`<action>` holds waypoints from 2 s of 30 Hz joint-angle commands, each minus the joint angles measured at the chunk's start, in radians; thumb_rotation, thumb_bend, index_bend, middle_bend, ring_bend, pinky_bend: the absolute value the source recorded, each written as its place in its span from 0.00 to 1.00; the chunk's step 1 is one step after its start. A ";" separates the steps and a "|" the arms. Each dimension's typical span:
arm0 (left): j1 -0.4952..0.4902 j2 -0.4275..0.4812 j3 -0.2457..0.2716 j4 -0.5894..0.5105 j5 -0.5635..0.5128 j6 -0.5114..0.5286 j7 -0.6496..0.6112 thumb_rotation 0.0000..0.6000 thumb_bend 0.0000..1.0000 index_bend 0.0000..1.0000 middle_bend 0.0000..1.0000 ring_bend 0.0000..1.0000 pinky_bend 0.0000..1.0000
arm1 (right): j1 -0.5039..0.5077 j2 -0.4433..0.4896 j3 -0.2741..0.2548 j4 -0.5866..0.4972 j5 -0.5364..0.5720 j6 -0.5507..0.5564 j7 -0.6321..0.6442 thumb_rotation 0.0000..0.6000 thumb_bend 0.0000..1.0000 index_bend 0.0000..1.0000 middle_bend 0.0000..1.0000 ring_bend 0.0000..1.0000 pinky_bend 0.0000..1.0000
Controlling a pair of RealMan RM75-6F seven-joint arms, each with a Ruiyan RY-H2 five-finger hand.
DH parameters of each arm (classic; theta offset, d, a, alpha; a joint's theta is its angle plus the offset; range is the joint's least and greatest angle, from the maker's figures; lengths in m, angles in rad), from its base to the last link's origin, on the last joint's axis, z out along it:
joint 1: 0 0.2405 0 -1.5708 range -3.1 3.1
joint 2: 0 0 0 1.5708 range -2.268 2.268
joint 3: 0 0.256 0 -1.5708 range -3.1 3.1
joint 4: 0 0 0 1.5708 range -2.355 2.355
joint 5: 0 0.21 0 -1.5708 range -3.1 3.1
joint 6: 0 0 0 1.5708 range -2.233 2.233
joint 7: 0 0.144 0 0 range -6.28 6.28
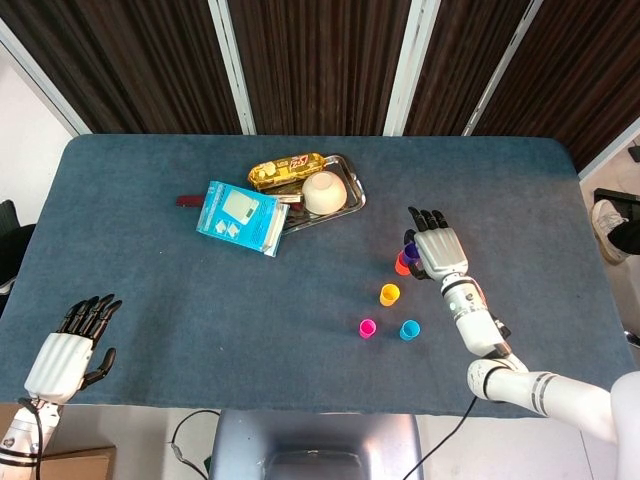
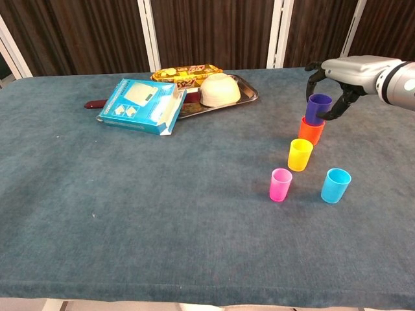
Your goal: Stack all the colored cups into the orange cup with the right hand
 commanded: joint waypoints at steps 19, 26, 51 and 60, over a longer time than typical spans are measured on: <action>0.001 0.002 0.000 0.001 -0.001 0.004 -0.005 1.00 0.47 0.00 0.04 0.05 0.12 | -0.124 0.189 -0.107 -0.300 -0.296 0.149 0.084 1.00 0.48 0.09 0.00 0.00 0.00; -0.004 -0.005 0.005 -0.002 0.006 -0.006 0.009 1.00 0.47 0.00 0.05 0.05 0.12 | -0.143 0.204 -0.174 -0.329 -0.375 0.122 0.034 1.00 0.48 0.15 0.00 0.00 0.00; -0.007 -0.002 0.005 0.002 0.001 -0.009 0.000 1.00 0.47 0.00 0.04 0.05 0.12 | -0.075 -0.019 -0.104 -0.087 -0.232 -0.007 -0.004 1.00 0.47 0.50 0.00 0.00 0.00; -0.008 -0.001 0.008 0.005 0.010 -0.005 -0.006 1.00 0.47 0.00 0.04 0.05 0.12 | -0.076 -0.029 -0.087 -0.088 -0.229 0.020 -0.004 1.00 0.47 0.62 0.03 0.00 0.00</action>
